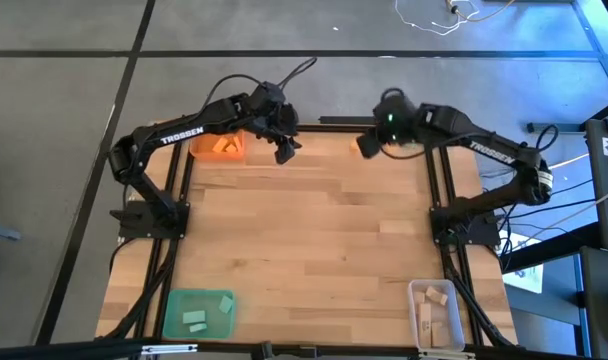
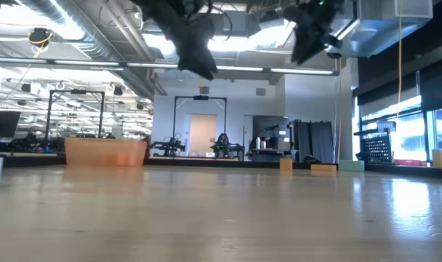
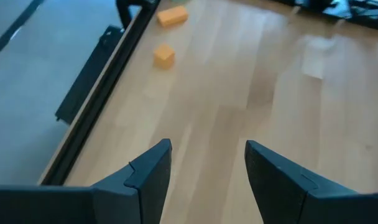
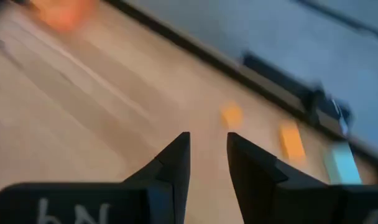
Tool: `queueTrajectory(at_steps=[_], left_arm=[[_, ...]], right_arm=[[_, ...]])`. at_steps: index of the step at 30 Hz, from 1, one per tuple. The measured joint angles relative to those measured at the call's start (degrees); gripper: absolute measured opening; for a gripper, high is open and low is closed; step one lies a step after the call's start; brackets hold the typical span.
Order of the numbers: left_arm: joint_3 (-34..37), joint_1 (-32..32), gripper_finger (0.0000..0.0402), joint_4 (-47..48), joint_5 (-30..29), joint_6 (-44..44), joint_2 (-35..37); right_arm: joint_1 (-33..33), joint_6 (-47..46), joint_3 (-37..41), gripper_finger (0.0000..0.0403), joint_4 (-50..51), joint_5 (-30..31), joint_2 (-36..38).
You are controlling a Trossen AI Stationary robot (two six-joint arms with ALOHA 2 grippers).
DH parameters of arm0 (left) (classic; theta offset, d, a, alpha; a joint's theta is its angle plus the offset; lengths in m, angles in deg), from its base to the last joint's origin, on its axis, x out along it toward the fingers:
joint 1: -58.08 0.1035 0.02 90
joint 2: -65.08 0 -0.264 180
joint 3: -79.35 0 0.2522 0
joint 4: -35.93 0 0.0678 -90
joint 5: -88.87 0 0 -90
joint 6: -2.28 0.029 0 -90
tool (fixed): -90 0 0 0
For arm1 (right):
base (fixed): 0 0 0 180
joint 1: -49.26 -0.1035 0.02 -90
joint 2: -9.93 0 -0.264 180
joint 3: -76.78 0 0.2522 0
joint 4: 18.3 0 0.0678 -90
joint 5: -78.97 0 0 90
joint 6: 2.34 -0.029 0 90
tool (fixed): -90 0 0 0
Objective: Sort & place blocks by color
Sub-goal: Put the orange block into the orange bin
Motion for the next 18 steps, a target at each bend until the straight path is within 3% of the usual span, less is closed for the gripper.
queueTrajectory(at_steps=[6, 18], left_arm=[[0.0, 1.95, 0.0195, 0.27, 0.09, -1.46, -2.0], [0.0, 3.22, 0.0195, 0.64, 0.04, -1.44, -2.13]], right_arm=[[7.6, 18.61, 0.0, 0.0106, -7.9, -11.5, -2.8], [11.48, 30.35, 0.02, 0.0097, -8.38, -19.45, -11.23]])
